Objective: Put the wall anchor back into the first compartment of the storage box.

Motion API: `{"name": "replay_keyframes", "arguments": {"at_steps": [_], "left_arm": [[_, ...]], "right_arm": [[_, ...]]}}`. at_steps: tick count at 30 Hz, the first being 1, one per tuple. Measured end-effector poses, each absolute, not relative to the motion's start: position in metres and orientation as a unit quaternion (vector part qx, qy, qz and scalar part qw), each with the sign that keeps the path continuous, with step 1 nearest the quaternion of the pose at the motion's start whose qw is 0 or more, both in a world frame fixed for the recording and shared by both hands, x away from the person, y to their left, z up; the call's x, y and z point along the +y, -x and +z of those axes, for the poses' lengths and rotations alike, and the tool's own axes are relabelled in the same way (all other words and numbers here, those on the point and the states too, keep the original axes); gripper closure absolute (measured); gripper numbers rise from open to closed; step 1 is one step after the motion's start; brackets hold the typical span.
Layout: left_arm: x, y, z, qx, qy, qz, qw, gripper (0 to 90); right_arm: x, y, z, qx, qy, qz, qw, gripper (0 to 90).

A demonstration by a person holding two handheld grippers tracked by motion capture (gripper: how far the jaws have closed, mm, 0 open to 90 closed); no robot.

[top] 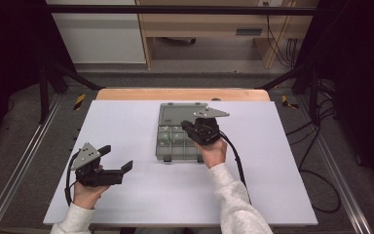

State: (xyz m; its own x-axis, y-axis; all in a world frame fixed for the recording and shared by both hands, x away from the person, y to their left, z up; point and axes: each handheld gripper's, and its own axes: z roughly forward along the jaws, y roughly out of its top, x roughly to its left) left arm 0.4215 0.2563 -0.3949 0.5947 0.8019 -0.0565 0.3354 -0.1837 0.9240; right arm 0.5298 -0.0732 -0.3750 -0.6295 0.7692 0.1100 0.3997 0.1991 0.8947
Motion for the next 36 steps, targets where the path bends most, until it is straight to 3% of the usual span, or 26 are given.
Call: {"name": "replay_keyframes", "arguments": {"at_steps": [18,36], "left_arm": [[0.257,-0.420,-0.394,0.385,-0.733,0.230,0.511,2.4],[0.257,-0.420,-0.394,0.382,-0.736,0.229,0.510,2.4]], "right_arm": [[-0.048,-0.563,-0.390,0.752,-0.398,0.492,0.186,84.9],[-0.016,-0.582,-0.411,0.765,-0.406,0.474,0.158,84.9]]}}
